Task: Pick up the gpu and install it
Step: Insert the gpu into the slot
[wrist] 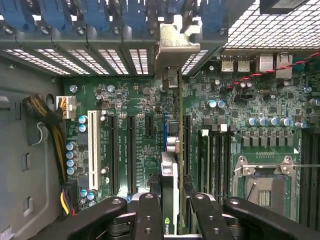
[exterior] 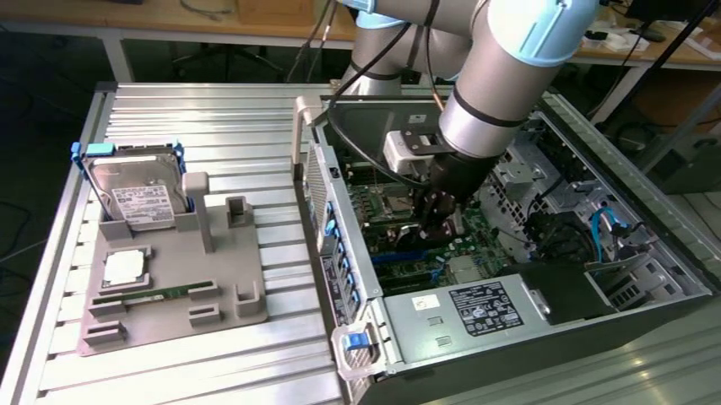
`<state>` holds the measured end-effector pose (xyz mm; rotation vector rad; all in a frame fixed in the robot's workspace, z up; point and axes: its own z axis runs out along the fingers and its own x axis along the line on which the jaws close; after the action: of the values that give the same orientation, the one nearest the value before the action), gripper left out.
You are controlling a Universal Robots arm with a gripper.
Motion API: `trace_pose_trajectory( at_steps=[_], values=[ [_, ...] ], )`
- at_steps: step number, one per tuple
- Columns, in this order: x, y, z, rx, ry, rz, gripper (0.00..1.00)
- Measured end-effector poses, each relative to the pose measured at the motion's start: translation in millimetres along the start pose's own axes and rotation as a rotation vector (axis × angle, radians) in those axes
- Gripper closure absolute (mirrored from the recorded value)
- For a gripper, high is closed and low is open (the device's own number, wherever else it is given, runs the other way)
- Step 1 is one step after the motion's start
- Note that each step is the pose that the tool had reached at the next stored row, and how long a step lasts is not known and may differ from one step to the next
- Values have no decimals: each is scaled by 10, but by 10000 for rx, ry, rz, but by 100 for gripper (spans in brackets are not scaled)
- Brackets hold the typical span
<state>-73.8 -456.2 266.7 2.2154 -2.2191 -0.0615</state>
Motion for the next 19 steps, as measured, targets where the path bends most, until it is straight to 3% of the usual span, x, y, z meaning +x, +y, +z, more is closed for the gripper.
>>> trace_pose_trajectory(
  at_steps=[3,6,12,13,16,19],
  values=[
    [1,17,31,6,5,0,73],
    [2,45,58,52,14,-1,73],
    [2,50,61,54,19,-2,73],
    [2,50,61,47,20,-3,73],
    [1,50,50,-62,16,-1,73],
    [1,60,43,-81,18,1,73]
  ],
)
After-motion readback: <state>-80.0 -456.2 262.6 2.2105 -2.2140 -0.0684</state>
